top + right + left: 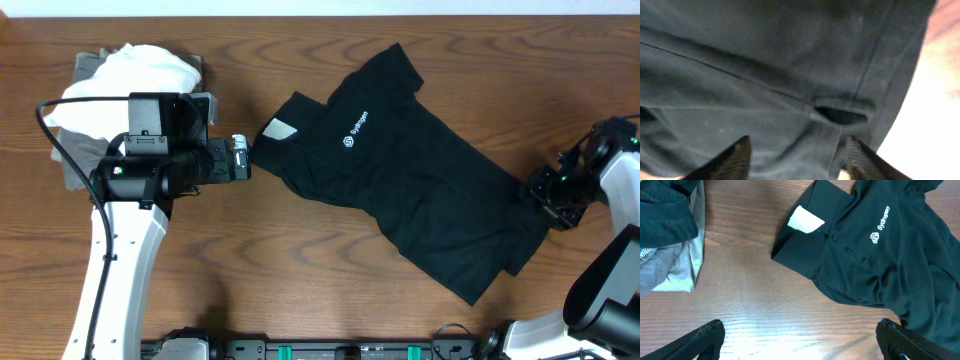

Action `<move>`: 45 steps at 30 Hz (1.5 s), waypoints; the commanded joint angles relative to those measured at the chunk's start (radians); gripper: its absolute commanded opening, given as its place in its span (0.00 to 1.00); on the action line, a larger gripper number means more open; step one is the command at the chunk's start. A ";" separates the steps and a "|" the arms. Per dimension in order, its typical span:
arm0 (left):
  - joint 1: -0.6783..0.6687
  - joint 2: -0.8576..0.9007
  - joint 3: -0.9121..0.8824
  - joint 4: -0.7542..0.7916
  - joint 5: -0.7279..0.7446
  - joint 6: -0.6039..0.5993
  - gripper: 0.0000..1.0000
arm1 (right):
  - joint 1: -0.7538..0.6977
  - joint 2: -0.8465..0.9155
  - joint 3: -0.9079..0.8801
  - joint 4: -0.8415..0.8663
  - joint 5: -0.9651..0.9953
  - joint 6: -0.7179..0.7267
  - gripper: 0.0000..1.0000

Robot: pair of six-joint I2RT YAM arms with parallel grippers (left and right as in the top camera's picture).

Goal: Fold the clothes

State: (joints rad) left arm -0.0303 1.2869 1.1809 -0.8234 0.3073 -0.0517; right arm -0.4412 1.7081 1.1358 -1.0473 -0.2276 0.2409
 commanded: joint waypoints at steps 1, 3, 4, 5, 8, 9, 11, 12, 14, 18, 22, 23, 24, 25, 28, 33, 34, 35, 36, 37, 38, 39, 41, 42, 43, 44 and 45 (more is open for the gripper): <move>-0.004 0.000 0.018 -0.002 -0.008 0.010 0.98 | 0.003 -0.001 -0.080 0.044 0.005 0.050 0.61; -0.004 0.000 0.018 -0.003 -0.008 0.010 0.98 | 0.003 -0.001 -0.118 0.091 -0.011 0.062 0.62; -0.004 0.000 0.018 -0.006 -0.008 0.010 0.98 | 0.003 -0.001 -0.127 0.103 -0.013 0.066 0.62; -0.004 0.000 0.018 -0.006 -0.009 0.010 0.98 | 0.003 -0.001 -0.135 0.111 -0.013 0.077 0.62; -0.004 0.000 0.018 -0.006 -0.008 0.010 0.98 | 0.002 -0.001 -0.146 0.132 -0.012 0.085 0.62; -0.004 0.000 0.018 -0.006 -0.008 0.010 0.98 | 0.002 -0.001 -0.151 0.138 -0.011 0.095 0.62; -0.004 0.000 0.018 -0.006 -0.008 0.010 0.98 | 0.002 -0.001 -0.162 0.166 -0.003 0.114 0.59; -0.004 0.000 0.018 -0.006 -0.008 0.010 0.98 | 0.002 -0.001 -0.165 0.180 0.002 0.120 0.56; -0.004 0.000 0.018 -0.006 -0.008 0.010 0.98 | 0.001 -0.001 -0.166 0.196 0.017 0.129 0.48; -0.004 0.000 0.018 -0.006 -0.008 0.010 0.98 | 0.001 -0.001 -0.165 0.221 0.018 0.129 0.16; -0.004 0.000 0.018 -0.006 -0.009 0.010 0.98 | 0.000 -0.002 -0.154 0.217 0.017 0.118 0.01; -0.004 0.000 0.018 -0.006 -0.008 0.010 0.98 | 0.000 -0.004 -0.151 0.217 0.008 0.109 0.01; -0.004 0.000 0.018 -0.006 -0.009 0.010 0.98 | -0.001 -0.009 -0.144 0.214 -0.006 0.099 0.01; -0.004 0.000 0.018 -0.006 -0.009 0.010 0.98 | -0.001 -0.014 -0.137 0.214 -0.017 0.094 0.01; -0.004 0.000 0.018 -0.006 -0.008 0.010 0.98 | -0.001 -0.046 -0.110 0.176 -0.037 0.089 0.01; -0.004 0.000 0.018 -0.002 -0.008 0.010 0.98 | -0.001 -0.078 -0.110 0.070 -0.042 0.084 0.42; -0.004 0.000 0.018 0.000 -0.009 0.010 0.98 | -0.001 -0.078 -0.116 0.064 -0.042 0.082 0.49; -0.004 0.000 0.018 0.002 -0.009 0.010 0.98 | 0.000 -0.078 -0.127 0.068 -0.042 0.080 0.52; -0.004 0.000 0.018 0.003 -0.008 0.010 0.98 | 0.000 -0.078 -0.138 0.075 -0.042 0.081 0.58; -0.004 0.000 0.018 0.003 -0.008 0.010 0.98 | 0.000 -0.078 -0.151 0.091 -0.042 0.089 0.59; -0.004 0.000 0.018 0.002 -0.009 0.010 0.98 | 0.001 -0.077 -0.167 0.113 -0.042 0.102 0.60; -0.004 0.000 0.018 0.001 -0.009 0.010 0.98 | 0.001 -0.077 -0.181 0.133 -0.042 0.115 0.60; -0.004 0.000 0.018 -0.002 -0.008 0.010 0.98 | 0.001 -0.077 -0.210 0.187 -0.042 0.142 0.60; -0.004 0.000 0.018 -0.005 -0.008 0.010 0.98 | 0.001 -0.077 -0.224 0.214 -0.042 0.156 0.60; -0.004 0.000 0.018 -0.006 -0.009 0.010 0.98 | 0.001 -0.077 -0.237 0.237 -0.042 0.173 0.60; -0.004 0.000 0.018 -0.006 -0.009 0.010 0.98 | 0.001 -0.077 -0.247 0.249 -0.042 0.187 0.59; -0.004 0.000 0.018 -0.006 -0.008 0.010 0.98 | 0.001 -0.077 -0.254 0.259 -0.042 0.196 0.59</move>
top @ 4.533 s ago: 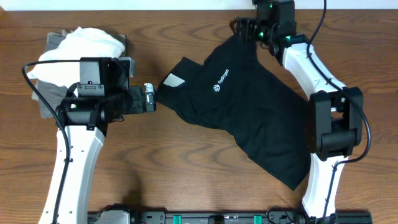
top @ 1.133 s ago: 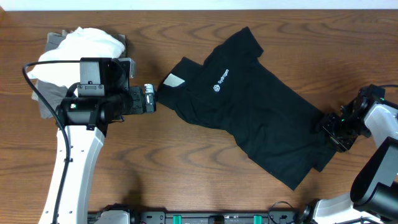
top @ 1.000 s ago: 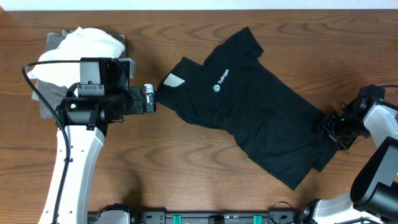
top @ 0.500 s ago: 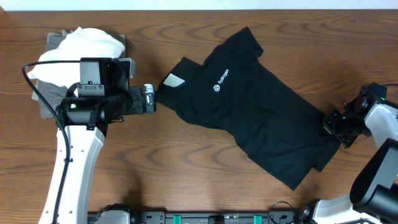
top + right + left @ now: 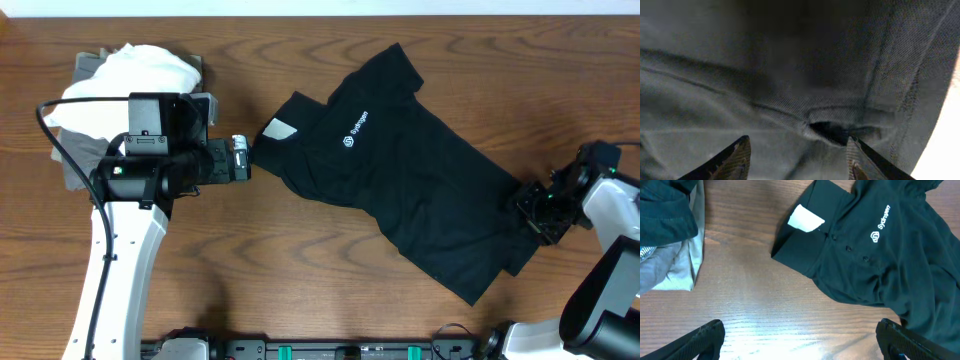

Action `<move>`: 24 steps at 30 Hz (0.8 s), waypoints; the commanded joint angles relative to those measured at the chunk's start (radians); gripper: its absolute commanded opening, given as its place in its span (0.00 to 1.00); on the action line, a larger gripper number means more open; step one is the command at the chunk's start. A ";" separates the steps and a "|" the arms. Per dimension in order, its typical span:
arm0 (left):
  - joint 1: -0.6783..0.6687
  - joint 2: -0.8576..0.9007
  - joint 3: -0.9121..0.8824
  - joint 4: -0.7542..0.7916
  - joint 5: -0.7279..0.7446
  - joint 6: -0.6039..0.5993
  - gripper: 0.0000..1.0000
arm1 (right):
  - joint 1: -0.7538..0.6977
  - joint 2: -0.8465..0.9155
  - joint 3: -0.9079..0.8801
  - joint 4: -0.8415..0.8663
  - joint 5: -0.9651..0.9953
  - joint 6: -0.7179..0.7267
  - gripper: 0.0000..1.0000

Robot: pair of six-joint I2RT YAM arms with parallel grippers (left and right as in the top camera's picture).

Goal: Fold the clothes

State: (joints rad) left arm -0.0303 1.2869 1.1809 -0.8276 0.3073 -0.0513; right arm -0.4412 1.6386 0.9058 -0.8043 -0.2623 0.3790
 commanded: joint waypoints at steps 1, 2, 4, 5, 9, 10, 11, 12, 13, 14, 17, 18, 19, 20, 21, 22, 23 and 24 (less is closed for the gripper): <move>-0.004 0.000 0.018 -0.002 -0.009 0.010 0.98 | 0.000 -0.008 -0.028 0.025 -0.004 0.059 0.57; -0.004 0.000 0.018 -0.002 -0.009 0.010 0.98 | 0.000 -0.008 -0.031 0.031 0.001 0.059 0.56; -0.004 0.000 0.018 -0.002 -0.009 0.010 0.98 | -0.001 -0.008 -0.032 0.036 0.012 0.062 0.48; -0.004 0.000 0.018 -0.002 -0.009 0.010 0.98 | -0.003 -0.008 -0.032 0.044 0.016 0.063 0.41; -0.004 0.000 0.018 -0.002 -0.008 0.010 0.98 | -0.013 -0.008 -0.030 0.063 0.023 0.066 0.14; -0.004 0.000 0.018 -0.002 -0.008 0.010 0.98 | -0.014 -0.008 -0.029 0.066 0.024 0.066 0.08; -0.004 0.000 0.018 -0.002 -0.009 0.010 0.98 | -0.016 -0.008 -0.028 0.069 0.024 0.066 0.04; -0.004 0.000 0.018 -0.002 -0.008 0.010 0.98 | -0.019 -0.010 -0.024 0.068 0.024 0.065 0.01; -0.004 0.000 0.018 -0.002 -0.009 0.010 0.98 | -0.021 -0.010 -0.021 0.068 0.024 0.064 0.01; -0.004 0.000 0.018 -0.002 -0.008 0.010 0.98 | -0.026 -0.013 -0.014 0.068 0.022 0.061 0.01; -0.004 0.000 0.018 -0.002 -0.008 0.010 0.98 | -0.035 -0.034 0.015 0.065 -0.009 0.021 0.01; -0.004 0.000 0.018 -0.002 -0.008 0.010 0.98 | -0.036 -0.046 0.029 0.060 -0.018 0.011 0.01; -0.004 0.000 0.018 -0.002 -0.008 0.010 0.98 | -0.036 -0.056 0.040 0.059 -0.020 0.008 0.01; -0.004 0.000 0.018 -0.002 -0.008 0.010 0.98 | -0.036 -0.072 0.056 0.056 -0.020 0.008 0.01; -0.004 0.000 0.018 -0.002 -0.008 0.010 0.98 | -0.036 -0.090 0.072 0.056 -0.019 0.008 0.01; -0.004 0.000 0.018 -0.001 -0.009 0.010 0.98 | -0.036 -0.105 0.086 0.057 -0.020 0.009 0.01; -0.004 0.000 0.018 -0.001 -0.009 0.010 0.98 | -0.037 -0.124 0.106 0.062 -0.019 0.009 0.01; -0.004 0.000 0.018 -0.001 -0.009 0.010 0.98 | -0.038 -0.136 0.119 0.072 -0.019 0.009 0.01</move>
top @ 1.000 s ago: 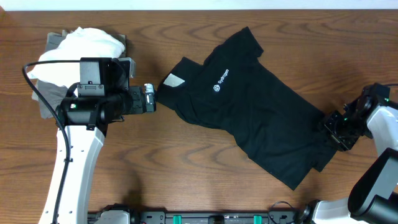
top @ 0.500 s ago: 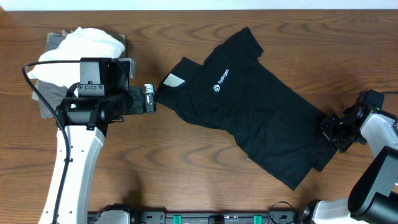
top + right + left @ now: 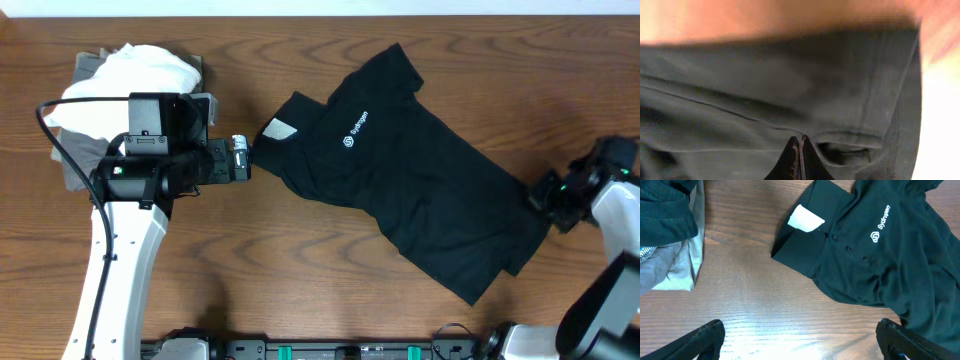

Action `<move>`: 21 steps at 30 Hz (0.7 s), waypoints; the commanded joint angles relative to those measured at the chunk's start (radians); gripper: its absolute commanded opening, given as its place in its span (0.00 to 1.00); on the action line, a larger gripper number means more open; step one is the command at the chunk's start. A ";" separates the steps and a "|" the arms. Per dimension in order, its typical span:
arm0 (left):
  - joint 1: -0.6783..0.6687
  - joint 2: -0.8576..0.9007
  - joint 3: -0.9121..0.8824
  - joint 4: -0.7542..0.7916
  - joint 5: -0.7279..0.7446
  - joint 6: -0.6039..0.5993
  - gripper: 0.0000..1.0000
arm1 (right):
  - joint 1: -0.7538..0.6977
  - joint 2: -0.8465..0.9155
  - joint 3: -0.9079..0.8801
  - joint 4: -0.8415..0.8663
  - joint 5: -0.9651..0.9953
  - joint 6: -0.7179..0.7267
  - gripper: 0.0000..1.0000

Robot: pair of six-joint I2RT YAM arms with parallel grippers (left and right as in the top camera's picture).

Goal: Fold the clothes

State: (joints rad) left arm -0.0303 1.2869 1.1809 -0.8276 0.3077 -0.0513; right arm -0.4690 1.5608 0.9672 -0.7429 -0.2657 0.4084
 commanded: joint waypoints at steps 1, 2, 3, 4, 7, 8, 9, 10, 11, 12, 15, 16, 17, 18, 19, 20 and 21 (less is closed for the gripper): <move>-0.004 0.000 0.018 -0.001 -0.009 0.010 0.98 | -0.014 -0.071 0.072 0.029 -0.015 -0.020 0.01; -0.004 0.000 0.018 -0.001 -0.009 0.010 0.98 | -0.021 -0.080 0.087 0.054 -0.015 -0.019 0.01; -0.004 0.000 0.018 -0.001 -0.009 0.010 0.98 | -0.029 -0.086 0.100 0.075 -0.015 -0.012 0.01; -0.004 0.000 0.018 -0.001 -0.009 0.010 0.98 | -0.040 -0.089 0.114 0.098 -0.016 0.003 0.01; -0.004 0.000 0.018 -0.001 -0.009 0.010 0.98 | -0.055 -0.089 0.132 0.101 -0.056 0.048 0.01; -0.004 0.000 0.018 -0.002 -0.009 0.010 0.98 | -0.051 -0.087 0.132 0.073 -0.088 0.047 0.01; -0.004 0.000 0.018 -0.001 -0.009 0.010 0.98 | -0.044 -0.084 0.131 0.033 -0.095 0.047 0.04; -0.004 0.000 0.018 0.000 -0.009 0.010 0.98 | -0.032 -0.080 0.130 -0.022 -0.090 0.038 0.12; -0.004 0.000 0.018 0.002 -0.009 0.009 0.98 | -0.019 -0.075 0.127 -0.072 -0.072 0.012 0.23; -0.004 0.000 0.018 0.005 -0.009 0.010 0.98 | -0.008 -0.069 0.122 -0.110 -0.045 0.001 0.38; -0.004 0.000 0.018 0.013 -0.009 0.010 0.98 | 0.017 -0.054 0.083 -0.186 0.027 0.002 0.57; -0.004 0.000 0.018 0.013 -0.009 0.010 0.98 | 0.019 -0.051 0.060 -0.189 0.026 0.002 0.58; -0.004 0.000 0.018 0.013 -0.009 0.010 0.98 | 0.018 -0.050 0.040 -0.187 0.026 0.003 0.59; -0.004 0.000 0.018 0.013 -0.009 0.009 0.98 | 0.016 -0.050 0.014 -0.174 0.026 0.006 0.60; -0.004 0.000 0.018 0.013 -0.009 0.009 0.98 | 0.011 -0.050 -0.009 -0.159 0.026 0.017 0.61; -0.004 0.000 0.018 0.013 -0.009 0.009 0.98 | 0.007 -0.050 -0.028 -0.150 0.026 0.033 0.63; -0.004 0.000 0.018 0.012 -0.009 0.009 0.98 | 0.003 -0.050 -0.052 -0.136 0.024 0.051 0.64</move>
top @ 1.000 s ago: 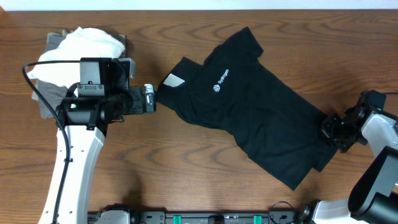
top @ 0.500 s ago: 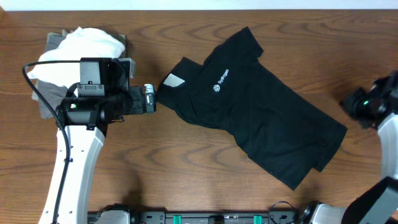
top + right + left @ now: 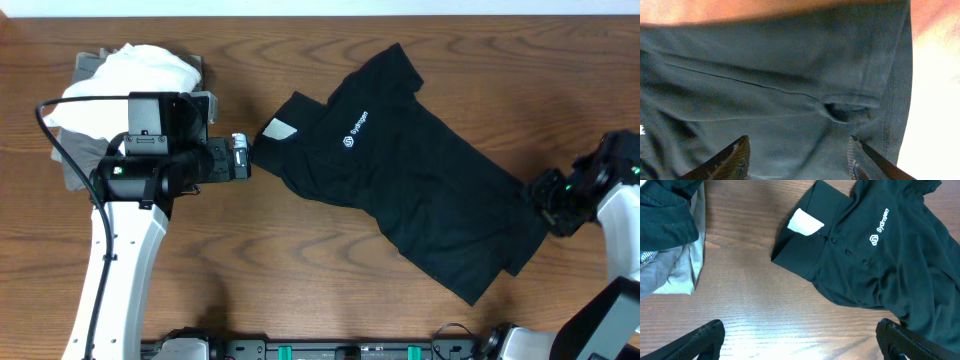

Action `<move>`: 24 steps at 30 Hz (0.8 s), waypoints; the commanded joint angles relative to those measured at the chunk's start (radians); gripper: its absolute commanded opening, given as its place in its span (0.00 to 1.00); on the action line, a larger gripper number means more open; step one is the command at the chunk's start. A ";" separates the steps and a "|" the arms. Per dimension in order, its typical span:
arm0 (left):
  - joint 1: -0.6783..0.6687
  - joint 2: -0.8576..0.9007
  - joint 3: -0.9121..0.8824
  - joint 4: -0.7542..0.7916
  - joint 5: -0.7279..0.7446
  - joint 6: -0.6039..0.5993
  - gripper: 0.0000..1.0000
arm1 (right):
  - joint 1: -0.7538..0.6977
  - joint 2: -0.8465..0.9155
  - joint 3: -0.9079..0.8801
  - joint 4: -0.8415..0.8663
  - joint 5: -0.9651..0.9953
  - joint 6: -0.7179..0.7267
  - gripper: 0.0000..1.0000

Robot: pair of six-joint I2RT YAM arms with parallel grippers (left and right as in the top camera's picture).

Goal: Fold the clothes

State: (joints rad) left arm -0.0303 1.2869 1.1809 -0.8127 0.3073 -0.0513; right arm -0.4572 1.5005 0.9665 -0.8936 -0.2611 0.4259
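Note:
A black polo shirt [image 3: 415,170] lies spread on a slant across the wooden table, collar to the left, white logo up. My left gripper [image 3: 241,157] hovers open just left of the collar; in its wrist view the left gripper [image 3: 801,345] has bare wood between its fingers, and the collar with its white label [image 3: 805,221] lies ahead. My right gripper [image 3: 548,203] is at the shirt's right hem corner. In the right wrist view the right gripper [image 3: 797,150] stands open over the dark cloth, a small fold of hem [image 3: 842,111] just beyond the fingers.
A pile of other clothes sits at the back left, a white garment [image 3: 135,68] on top of grey cloth [image 3: 670,275]. The left arm's body [image 3: 150,165] stands in front of that pile. The table's wood [image 3: 300,270] runs along the front.
My right gripper was shut over the hem corner and now stands open there. The shirt lies as it did. The left arm has hardly moved.
My right gripper stood open over the shirt's right hem corner, then open and closer to the cloth, then shut, and now it is open again at the same corner. The shirt's outline has not changed. The left gripper stayed open beside the collar throughout.

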 commanded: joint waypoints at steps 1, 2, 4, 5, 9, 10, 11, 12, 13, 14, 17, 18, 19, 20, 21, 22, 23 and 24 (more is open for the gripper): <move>-0.004 0.000 0.018 -0.003 -0.008 0.009 0.98 | -0.011 0.011 -0.076 0.034 0.018 0.047 0.64; -0.004 0.000 0.018 -0.003 -0.008 0.009 0.98 | -0.014 0.011 -0.099 0.054 0.018 0.059 0.65; -0.004 0.000 0.018 -0.003 -0.008 0.009 0.98 | -0.022 0.012 -0.144 0.092 0.012 0.102 0.65; -0.004 0.000 0.018 -0.003 -0.008 0.009 0.98 | -0.026 0.012 -0.161 0.117 0.005 0.113 0.64; -0.004 0.000 0.018 -0.002 -0.008 0.010 0.98 | -0.031 0.012 -0.204 0.213 -0.018 0.160 0.63; -0.004 0.000 0.018 -0.002 -0.008 0.009 0.98 | -0.031 0.012 -0.209 0.225 -0.018 0.170 0.63; -0.004 0.000 0.018 -0.003 -0.008 0.009 0.98 | -0.031 0.012 -0.214 0.232 -0.017 0.178 0.63; -0.004 0.000 0.018 -0.006 -0.008 0.010 0.98 | -0.031 0.012 -0.223 0.249 -0.016 0.187 0.61; -0.004 0.000 0.018 -0.007 -0.008 0.009 0.98 | -0.031 0.012 -0.230 0.262 -0.016 0.187 0.60; -0.004 0.000 0.018 -0.009 -0.008 0.009 0.98 | -0.031 0.012 -0.238 0.276 -0.016 0.188 0.57; -0.004 0.000 0.018 -0.010 -0.008 0.009 0.98 | -0.031 0.012 -0.254 0.307 -0.016 0.192 0.37; -0.004 0.000 0.018 -0.010 -0.008 0.009 0.98 | -0.031 0.012 -0.256 0.311 -0.016 0.195 0.31; -0.004 0.000 0.018 -0.010 -0.008 0.009 0.98 | -0.031 0.012 -0.256 0.315 -0.012 0.195 0.25; -0.004 0.000 0.018 -0.010 -0.008 0.010 0.98 | -0.031 0.012 -0.256 0.319 -0.008 0.195 0.19; -0.004 0.000 0.018 -0.013 -0.008 0.009 0.98 | -0.032 0.012 -0.256 0.320 -0.007 0.194 0.14; -0.004 0.000 0.018 -0.014 -0.008 0.009 0.98 | -0.034 0.012 -0.256 0.320 -0.009 0.194 0.11; -0.004 0.000 0.018 -0.016 -0.008 0.009 0.98 | -0.034 0.011 -0.256 0.319 -0.008 0.193 0.09; -0.004 0.000 0.018 -0.018 -0.008 0.009 0.98 | -0.034 0.011 -0.255 0.319 -0.008 0.180 0.08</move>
State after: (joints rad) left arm -0.0303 1.2869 1.1809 -0.8234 0.3073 -0.0513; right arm -0.4850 1.5082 0.7181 -0.5774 -0.2726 0.6109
